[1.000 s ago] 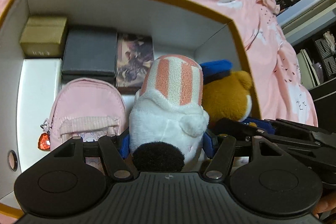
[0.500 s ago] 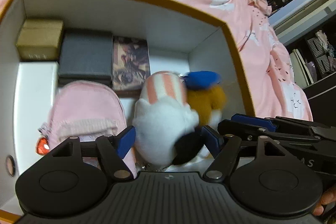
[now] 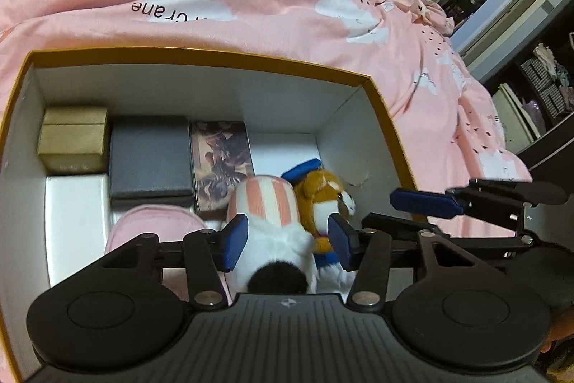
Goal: Organize objects
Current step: 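Lower the plush toys into the box and open both grippers, then withdraw both grippers from the box toward the crocheted fruit and tape measure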
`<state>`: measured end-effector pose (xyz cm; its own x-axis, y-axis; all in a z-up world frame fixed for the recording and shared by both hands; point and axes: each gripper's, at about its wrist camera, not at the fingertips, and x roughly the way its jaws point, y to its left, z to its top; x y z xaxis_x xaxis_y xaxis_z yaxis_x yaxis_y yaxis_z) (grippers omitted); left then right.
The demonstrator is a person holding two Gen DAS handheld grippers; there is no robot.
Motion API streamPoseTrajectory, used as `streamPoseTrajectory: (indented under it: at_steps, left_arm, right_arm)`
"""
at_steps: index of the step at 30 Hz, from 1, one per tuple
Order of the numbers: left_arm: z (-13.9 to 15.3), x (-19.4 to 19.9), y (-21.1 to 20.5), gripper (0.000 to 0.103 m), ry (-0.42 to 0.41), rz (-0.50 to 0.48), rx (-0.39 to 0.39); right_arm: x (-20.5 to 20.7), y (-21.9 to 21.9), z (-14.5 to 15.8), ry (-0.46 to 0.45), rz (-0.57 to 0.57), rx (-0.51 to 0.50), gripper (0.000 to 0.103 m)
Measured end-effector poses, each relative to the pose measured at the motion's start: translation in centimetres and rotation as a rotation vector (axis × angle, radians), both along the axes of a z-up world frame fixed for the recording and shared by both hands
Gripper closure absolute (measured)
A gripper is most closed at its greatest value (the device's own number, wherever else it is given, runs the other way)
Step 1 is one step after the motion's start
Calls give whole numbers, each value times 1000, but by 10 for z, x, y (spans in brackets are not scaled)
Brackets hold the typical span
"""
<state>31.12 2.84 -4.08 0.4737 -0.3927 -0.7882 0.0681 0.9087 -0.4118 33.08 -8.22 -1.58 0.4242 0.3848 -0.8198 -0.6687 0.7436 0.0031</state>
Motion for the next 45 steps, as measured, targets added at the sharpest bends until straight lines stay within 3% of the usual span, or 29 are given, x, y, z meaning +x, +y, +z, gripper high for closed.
streamPoseTrajectory:
  at_steps: [2, 9, 16, 19, 22, 24, 32, 39, 45]
  left_arm:
    - [-5, 5, -1, 49, 10, 5, 16]
    - [-16, 14, 8, 57, 35, 14, 19]
    - [-19, 12, 10, 58, 42, 7, 1]
    - [-20, 11, 9, 61, 42, -1, 2]
    - [-22, 9, 8, 63, 62, -7, 1]
    - [-28, 8, 5, 70, 91, -19, 5]
    - [-26, 3, 4, 69, 46, 9, 18]
    - [9, -28, 6, 60, -84, 24, 12]
    - [40, -77, -3, 59, -181, 4, 12]
  right_arm:
    - [3, 11, -7, -31, 55, -50, 65]
    - [28, 31, -30, -12, 126, -112, 66]
    - [26, 46, -40, -72, 173, -206, 69]
    - [23, 45, -40, -60, 188, -231, 88]
    - [23, 40, -43, 49, 204, -198, 88]
    - [18, 40, -44, 40, 215, -203, 88]
    - [13, 35, -40, 17, 186, -185, 87]
    - [-9, 10, -3, -31, 109, -63, 85]
    - [-52, -29, 30, -73, 42, 111, 72]
